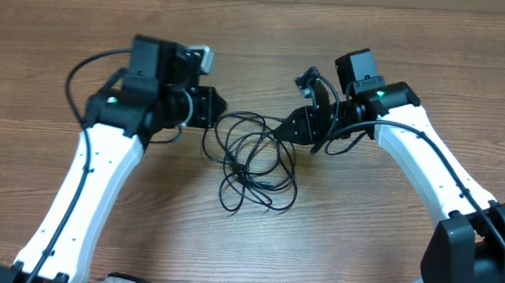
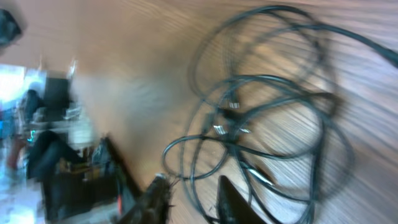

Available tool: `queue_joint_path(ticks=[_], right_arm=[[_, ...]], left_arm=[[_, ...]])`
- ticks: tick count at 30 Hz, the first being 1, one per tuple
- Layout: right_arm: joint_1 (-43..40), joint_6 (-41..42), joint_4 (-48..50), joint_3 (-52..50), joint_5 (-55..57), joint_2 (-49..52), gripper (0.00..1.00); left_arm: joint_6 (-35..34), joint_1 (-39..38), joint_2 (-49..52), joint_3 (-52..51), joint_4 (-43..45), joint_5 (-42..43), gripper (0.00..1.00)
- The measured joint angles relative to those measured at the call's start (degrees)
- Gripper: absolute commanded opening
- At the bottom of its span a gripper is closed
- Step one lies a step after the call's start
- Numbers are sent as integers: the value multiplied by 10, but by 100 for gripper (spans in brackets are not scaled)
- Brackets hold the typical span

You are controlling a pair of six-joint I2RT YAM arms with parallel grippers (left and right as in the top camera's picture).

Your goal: Untangle cables

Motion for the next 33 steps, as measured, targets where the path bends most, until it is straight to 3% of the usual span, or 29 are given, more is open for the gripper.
queue_joint_path(ticks=[6, 10, 23, 25, 29, 33], right_arm=[[-1, 105, -38, 0, 200, 0, 52], [-17, 161, -58, 0, 280, 0, 54], [-95, 206, -81, 0, 295, 0, 57], [-95, 207, -83, 0, 293, 0, 58], [-95, 208, -84, 0, 287, 0, 58], [-95, 208, -89, 0, 285, 0, 58]], left_arm=[[-3, -37, 56, 0, -1, 7, 39], [-3, -62, 103, 0, 3, 8, 38], [9, -126, 237, 0, 50, -7, 41], [9, -132, 253, 0, 61, -16, 36], [15, -139, 268, 0, 85, -26, 5], [19, -143, 268, 0, 104, -26, 4]])
